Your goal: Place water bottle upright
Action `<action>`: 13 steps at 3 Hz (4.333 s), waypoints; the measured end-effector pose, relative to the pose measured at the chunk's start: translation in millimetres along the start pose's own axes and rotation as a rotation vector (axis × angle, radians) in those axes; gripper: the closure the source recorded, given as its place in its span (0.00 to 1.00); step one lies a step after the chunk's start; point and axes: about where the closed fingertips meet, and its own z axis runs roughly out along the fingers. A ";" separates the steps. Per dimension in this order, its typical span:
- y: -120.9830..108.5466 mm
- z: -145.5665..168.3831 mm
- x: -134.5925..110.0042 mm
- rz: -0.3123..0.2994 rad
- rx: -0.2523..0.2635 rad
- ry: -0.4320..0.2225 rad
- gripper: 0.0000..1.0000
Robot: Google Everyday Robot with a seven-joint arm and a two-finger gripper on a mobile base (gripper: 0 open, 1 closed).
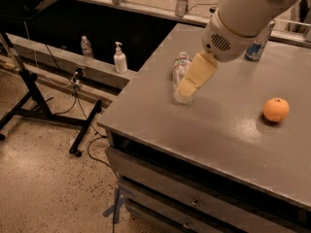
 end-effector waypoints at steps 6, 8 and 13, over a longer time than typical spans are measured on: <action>-62.8 93.8 -105.0 0.632 0.110 0.009 0.00; -76.6 126.0 -107.1 0.769 0.301 0.118 0.00; -99.9 140.1 -71.7 0.878 0.189 0.157 0.41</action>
Offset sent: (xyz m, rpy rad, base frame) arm 0.0200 0.0059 -0.0097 0.0317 0.0210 -0.1029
